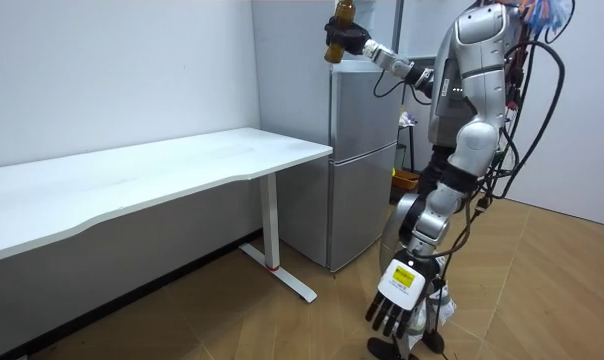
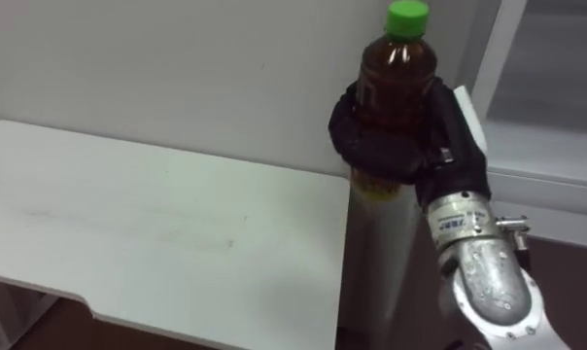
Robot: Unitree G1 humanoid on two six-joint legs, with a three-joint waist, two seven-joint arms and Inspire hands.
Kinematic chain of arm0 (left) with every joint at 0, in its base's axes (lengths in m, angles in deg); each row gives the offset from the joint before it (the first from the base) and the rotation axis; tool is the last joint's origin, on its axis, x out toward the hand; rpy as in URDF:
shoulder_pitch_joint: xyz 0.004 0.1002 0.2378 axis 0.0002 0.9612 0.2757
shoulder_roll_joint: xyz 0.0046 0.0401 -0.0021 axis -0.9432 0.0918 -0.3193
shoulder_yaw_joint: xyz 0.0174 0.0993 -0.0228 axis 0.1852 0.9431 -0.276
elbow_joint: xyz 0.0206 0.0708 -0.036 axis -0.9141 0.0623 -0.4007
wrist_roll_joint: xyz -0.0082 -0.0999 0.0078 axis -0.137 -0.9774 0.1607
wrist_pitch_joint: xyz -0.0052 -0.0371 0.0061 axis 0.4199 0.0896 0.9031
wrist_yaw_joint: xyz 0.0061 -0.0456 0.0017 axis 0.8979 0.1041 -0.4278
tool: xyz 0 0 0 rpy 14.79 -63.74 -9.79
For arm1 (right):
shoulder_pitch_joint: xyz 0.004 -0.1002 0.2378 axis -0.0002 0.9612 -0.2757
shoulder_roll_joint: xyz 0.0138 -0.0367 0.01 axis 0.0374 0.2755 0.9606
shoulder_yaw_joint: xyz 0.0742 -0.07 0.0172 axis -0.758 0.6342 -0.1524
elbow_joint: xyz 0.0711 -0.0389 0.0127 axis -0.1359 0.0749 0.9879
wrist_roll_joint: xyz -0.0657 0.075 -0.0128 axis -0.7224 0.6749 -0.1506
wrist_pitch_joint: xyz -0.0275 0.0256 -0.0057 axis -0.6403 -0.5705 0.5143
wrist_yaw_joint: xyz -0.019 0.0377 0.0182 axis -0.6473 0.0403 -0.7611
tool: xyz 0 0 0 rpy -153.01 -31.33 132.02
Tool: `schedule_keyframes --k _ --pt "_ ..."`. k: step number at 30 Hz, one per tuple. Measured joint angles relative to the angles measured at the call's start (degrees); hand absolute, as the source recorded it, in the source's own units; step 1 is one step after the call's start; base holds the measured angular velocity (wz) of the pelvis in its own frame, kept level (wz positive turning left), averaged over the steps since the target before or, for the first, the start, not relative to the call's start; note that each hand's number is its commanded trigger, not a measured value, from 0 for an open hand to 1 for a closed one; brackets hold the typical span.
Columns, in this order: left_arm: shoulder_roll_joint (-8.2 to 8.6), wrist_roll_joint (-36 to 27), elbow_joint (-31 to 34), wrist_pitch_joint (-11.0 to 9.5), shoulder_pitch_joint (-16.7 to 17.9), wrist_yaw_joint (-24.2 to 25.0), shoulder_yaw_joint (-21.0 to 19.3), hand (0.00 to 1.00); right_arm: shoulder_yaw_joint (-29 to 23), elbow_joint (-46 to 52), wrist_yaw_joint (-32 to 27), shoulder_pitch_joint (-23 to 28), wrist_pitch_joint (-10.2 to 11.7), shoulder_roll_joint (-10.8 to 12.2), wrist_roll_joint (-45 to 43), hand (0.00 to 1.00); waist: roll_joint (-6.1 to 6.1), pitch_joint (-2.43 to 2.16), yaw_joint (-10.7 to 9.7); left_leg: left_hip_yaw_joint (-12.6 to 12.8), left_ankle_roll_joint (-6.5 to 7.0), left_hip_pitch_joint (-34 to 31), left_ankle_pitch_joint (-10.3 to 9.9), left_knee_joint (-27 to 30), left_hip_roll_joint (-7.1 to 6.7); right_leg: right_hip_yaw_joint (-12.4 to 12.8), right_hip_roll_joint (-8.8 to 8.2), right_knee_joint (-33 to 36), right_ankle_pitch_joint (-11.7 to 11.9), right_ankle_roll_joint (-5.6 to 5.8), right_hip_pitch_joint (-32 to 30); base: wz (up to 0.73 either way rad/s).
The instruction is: Put the bottle in the upper fridge
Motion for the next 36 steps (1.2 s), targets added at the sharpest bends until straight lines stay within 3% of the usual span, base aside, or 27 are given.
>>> schedule_keyframes --k 3,7,12,15,18,21,29,36 --pt "-0.11 0.0 -1.0 -0.8 0.0 -0.6 0.0 0.00 -0.2 1.8 0.0 0.0 0.0 -2.0 0.0 1.00 0.11 0.16 -1.1 0.0 -0.15 1.1 -0.3 -0.4 0.02 0.0 0.07 -0.1 0.0 0.07 0.9 -0.04" --pt "-0.24 -0.1 -1.8 -1.5 -0.1 -0.9 -0.3 0.00 -1.4 4.4 0.0 0.0 0.0 -2.5 0.7 1.00 0.01 0.18 -2.3 1.3 -0.22 1.6 -0.4 -0.7 0.43 0.0 0.14 -0.1 0.0 0.06 1.3 -0.12" --pt "-0.25 0.0 -2.0 -2.1 -0.4 -0.8 -2.0 0.00 -3.0 7.4 -0.3 0.0 0.0 -6.0 1.5 1.00 -0.15 0.16 -3.5 2.6 -0.38 2.3 -0.8 -0.8 0.75 1.0 0.36 -0.1 0.0 0.04 1.6 -0.14" --pt "-0.24 0.0 -2.1 -2.8 -0.4 -0.7 -2.1 0.00 -5.3 7.8 -0.5 0.0 0.0 -6.3 0.4 1.00 -0.42 0.09 -4.4 3.1 -0.36 2.6 -0.9 -1.0 0.77 2.4 0.63 -0.1 0.0 0.04 1.4 -0.12" --pt "-0.24 0.3 -2.1 -2.8 -0.4 -0.7 -2.6 0.00 -7.7 8.1 -0.8 0.1 0.0 -6.3 0.3 1.00 -0.89 0.38 -5.0 3.9 -0.48 3.1 -1.1 -1.1 0.94 3.4 0.98 -0.1 0.0 0.03 1.0 -0.16" --pt "-0.21 0.5 -2.1 -2.8 -0.1 -0.9 -4.1 0.00 -9.7 8.2 -1.6 0.1 0.0 -6.4 0.1 1.00 -1.39 0.11 -5.9 4.5 -0.46 3.1 -1.3 -1.1 1.07 4.3 1.02 0.0 0.0 0.02 0.7 -0.14" --pt "-0.22 1.2 -2.1 -2.8 -0.1 -1.2 -5.7 0.00 -15.2 8.1 -3.7 1.5 0.0 -6.5 0.1 1.00 -1.69 -0.08 -7.9 4.7 -0.40 3.7 -1.5 -1.2 1.09 4.7 1.29 0.0 0.0 0.02 1.4 -0.03" --pt "-0.36 1.1 -2.1 -2.9 0.0 -1.2 -5.8 0.00 -15.4 5.3 -6.2 1.4 0.1 -7.0 3.0 1.00 -1.82 0.11 -9.2 4.8 -0.79 4.0 -2.0 -1.2 1.28 4.8 1.47 0.0 0.0 0.02 1.4 0.00"
